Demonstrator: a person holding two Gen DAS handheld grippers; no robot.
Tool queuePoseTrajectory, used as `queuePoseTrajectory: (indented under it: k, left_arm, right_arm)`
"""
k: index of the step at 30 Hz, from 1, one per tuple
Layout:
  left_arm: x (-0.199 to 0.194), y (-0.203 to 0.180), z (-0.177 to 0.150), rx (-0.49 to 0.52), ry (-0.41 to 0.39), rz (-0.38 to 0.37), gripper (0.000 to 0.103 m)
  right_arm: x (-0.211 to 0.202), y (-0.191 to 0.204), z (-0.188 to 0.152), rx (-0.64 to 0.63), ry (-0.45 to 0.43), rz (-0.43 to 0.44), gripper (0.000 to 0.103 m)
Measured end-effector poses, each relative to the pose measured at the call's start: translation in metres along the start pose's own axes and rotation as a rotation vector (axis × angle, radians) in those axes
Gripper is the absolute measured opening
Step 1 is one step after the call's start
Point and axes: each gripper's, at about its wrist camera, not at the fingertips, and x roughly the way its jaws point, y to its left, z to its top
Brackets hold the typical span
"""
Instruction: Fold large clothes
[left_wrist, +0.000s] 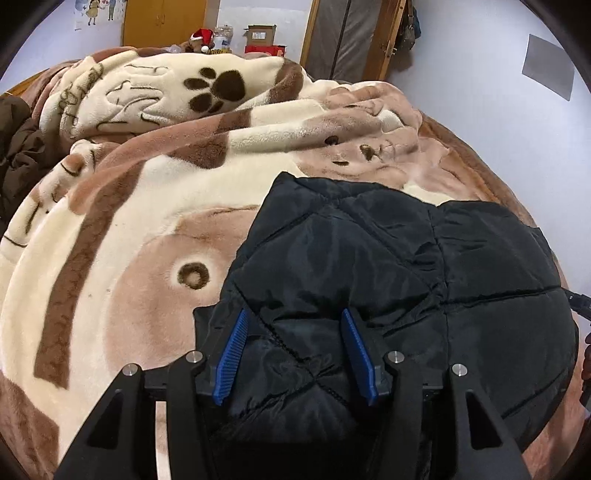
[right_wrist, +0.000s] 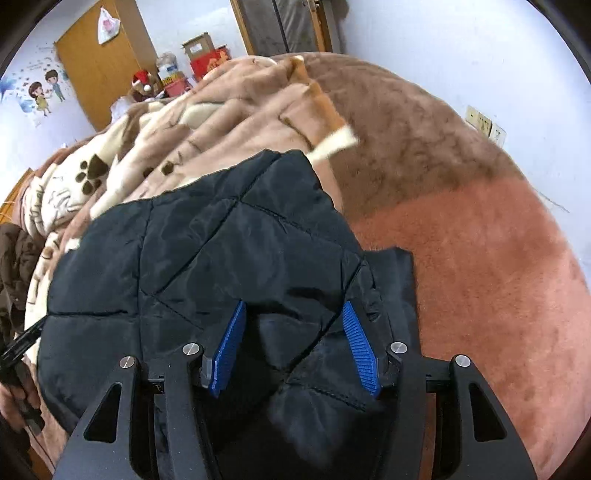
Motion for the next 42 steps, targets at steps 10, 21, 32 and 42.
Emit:
queuePoseTrajectory:
  k: [10, 21, 32, 42]
  left_arm:
    - [-0.061, -0.001, -0.060, 0.025, -0.009, -0.021, 0.055]
    - [-0.120, -0.011, -0.115, 0.004, 0.041, -0.047, 0.058]
    - [-0.214, -0.052, -0.174, 0.071, -0.004, -0.062, 0.074]
    - [-0.268, -0.068, -0.211, 0.117, -0.034, -0.027, 0.074]
  right_arm:
    - [-0.068, 0.014, -0.061, 0.050, -0.077, 0.015, 0.055]
    - [-0.128, 0.035, -0.121, 0.067, -0.053, 0.042, 0.056]
    - [-0.210, 0.108, -0.194, -0.083, -0.124, 0.006, 0.056]
    - [-0.241, 0.143, -0.253, -0.188, -0.122, -0.034, 0.056]
